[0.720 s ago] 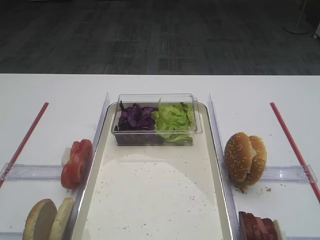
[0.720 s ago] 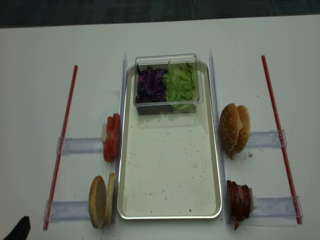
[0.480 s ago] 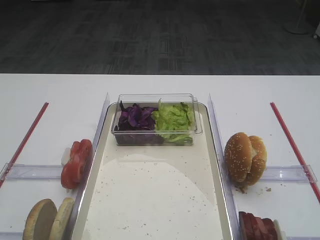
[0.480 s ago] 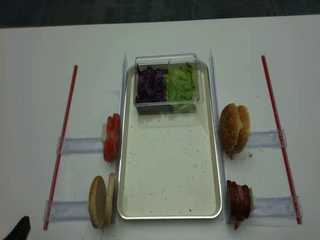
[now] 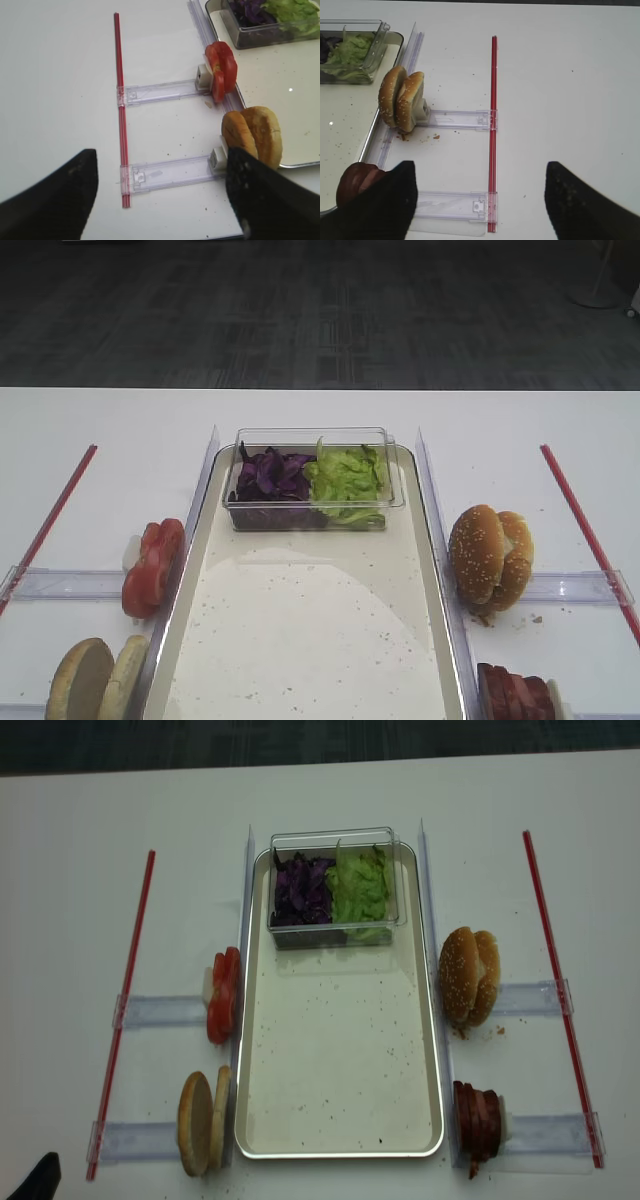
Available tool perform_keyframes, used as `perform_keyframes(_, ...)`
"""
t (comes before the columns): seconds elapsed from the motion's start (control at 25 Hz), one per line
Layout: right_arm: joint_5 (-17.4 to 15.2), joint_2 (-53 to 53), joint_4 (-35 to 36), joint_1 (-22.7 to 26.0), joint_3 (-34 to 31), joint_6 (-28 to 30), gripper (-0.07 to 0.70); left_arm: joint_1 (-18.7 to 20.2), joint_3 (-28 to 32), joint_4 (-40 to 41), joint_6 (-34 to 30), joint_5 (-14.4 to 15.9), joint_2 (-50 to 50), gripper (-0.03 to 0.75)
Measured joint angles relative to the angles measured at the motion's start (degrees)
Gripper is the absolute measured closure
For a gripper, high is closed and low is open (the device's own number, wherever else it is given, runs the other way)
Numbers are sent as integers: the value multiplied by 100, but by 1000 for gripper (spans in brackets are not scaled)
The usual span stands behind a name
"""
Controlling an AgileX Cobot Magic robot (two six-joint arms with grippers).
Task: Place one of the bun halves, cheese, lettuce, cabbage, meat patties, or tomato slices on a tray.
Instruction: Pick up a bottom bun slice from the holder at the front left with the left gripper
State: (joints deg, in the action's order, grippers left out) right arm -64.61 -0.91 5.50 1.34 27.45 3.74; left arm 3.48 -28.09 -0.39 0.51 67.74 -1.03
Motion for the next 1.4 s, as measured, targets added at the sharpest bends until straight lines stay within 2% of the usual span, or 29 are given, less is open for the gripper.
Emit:
perform_keyframes(1.0, 0, 0, 0, 0, 0, 0, 79, 0, 0, 0, 0, 12, 42, 224)
perform_keyframes(1.2, 0, 0, 0, 0, 0, 0, 79, 0, 0, 39, 88, 33, 1012, 224)
perform_keyframes(1.4, 0, 0, 0, 0, 0, 0, 79, 0, 0, 94, 151, -15, 2406, 224)
